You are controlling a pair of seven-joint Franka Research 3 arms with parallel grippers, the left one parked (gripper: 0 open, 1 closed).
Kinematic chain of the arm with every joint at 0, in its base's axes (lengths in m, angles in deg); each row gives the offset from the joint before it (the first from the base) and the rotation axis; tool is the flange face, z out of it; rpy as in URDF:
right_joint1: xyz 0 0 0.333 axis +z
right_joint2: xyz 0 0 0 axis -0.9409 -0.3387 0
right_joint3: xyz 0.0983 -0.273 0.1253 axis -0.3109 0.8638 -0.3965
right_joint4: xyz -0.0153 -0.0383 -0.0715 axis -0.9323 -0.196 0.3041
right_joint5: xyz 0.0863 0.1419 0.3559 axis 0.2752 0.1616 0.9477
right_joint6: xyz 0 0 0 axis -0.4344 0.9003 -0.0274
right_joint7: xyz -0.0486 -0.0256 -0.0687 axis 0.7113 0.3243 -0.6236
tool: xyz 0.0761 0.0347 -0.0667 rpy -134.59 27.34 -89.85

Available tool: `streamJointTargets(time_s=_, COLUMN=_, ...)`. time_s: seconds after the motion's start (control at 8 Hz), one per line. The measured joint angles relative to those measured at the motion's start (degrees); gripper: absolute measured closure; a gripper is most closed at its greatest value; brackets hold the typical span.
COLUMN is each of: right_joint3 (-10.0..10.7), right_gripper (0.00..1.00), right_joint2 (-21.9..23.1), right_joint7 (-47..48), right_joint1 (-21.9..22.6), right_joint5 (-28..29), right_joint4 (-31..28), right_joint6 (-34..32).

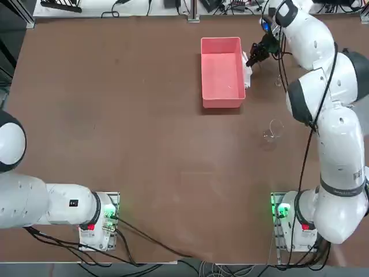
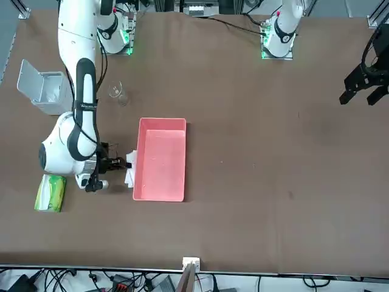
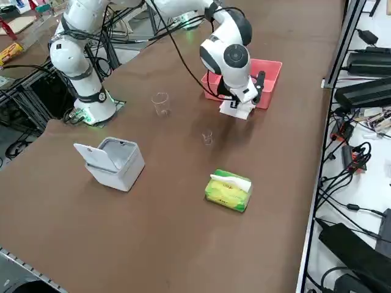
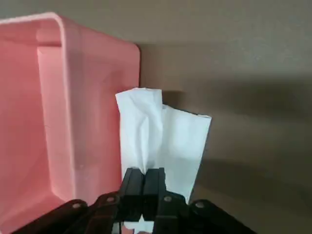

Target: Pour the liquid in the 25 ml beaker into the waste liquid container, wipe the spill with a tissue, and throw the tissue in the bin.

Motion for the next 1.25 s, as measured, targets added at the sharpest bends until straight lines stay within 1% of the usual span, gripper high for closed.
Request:
streamJointTargets(time_s=0.38, right_joint3=-1.5, right_gripper=0.98, right_joint2=-0.2, right_joint7=-2.5, right_joint1=0.0, right_joint5=0.1, right_joint4=-1.2, right_joint6=3.3)
streamJointTargets(time_s=0.88, right_joint3=-1.7, right_gripper=0.98, right_joint2=-1.6, right_joint7=-6.7, right_joint1=0.1, right_joint5=0.1, right_joint4=-1.8, right_joint6=9.3)
streamJointTargets(time_s=1.25, right_joint3=-1.7, right_gripper=0.98, right_joint2=-2.5, right_joint7=-7.5, right_joint1=0.3, right_joint5=0.1, right_joint4=-2.0, right_joint6=11.2)
